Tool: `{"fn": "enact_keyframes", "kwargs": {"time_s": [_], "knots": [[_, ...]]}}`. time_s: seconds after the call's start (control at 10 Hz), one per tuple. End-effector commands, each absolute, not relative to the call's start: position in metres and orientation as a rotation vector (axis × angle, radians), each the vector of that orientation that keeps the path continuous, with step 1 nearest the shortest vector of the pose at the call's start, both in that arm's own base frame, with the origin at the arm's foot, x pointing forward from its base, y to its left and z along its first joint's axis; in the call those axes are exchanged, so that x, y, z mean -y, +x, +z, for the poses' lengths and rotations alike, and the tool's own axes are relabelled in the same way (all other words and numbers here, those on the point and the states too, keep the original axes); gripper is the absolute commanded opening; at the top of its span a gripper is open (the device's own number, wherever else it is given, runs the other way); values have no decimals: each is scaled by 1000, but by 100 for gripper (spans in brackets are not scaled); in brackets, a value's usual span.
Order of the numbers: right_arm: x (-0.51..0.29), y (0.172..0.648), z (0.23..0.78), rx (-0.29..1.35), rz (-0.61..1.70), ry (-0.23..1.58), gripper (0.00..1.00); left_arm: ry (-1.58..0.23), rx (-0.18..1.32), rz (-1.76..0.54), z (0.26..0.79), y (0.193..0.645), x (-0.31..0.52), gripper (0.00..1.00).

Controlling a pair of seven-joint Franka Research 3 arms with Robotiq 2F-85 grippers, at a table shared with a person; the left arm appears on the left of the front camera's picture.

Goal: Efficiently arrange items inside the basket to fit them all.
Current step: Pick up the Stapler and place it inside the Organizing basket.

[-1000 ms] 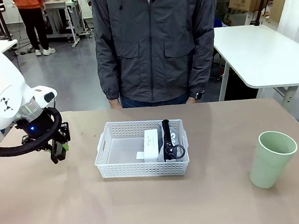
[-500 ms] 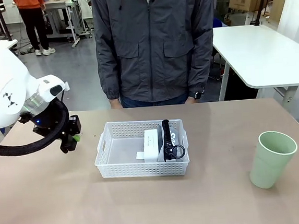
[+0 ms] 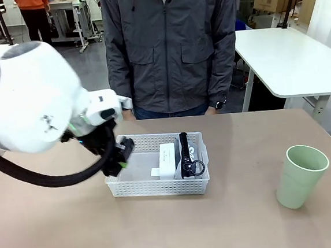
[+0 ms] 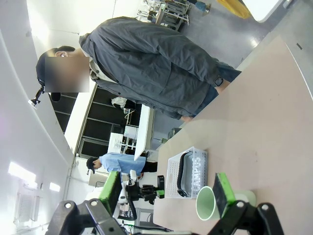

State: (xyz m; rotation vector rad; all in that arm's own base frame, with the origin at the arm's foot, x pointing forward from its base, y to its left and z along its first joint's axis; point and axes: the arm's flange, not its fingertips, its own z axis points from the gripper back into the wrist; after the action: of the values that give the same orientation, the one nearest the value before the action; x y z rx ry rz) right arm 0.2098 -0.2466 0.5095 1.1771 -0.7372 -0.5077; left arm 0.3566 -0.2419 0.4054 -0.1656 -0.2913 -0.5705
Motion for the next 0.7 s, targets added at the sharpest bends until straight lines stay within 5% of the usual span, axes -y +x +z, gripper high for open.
{"fn": "enact_keyframes", "kwargs": {"time_s": [0.0,0.6], "knots": [[247,212,509,771,-487,1189,100,-134,302,-652,387,386,268,43],[247,212,509,771,-487,1189,100,-46,282,-700,363,423,285,43]]}}
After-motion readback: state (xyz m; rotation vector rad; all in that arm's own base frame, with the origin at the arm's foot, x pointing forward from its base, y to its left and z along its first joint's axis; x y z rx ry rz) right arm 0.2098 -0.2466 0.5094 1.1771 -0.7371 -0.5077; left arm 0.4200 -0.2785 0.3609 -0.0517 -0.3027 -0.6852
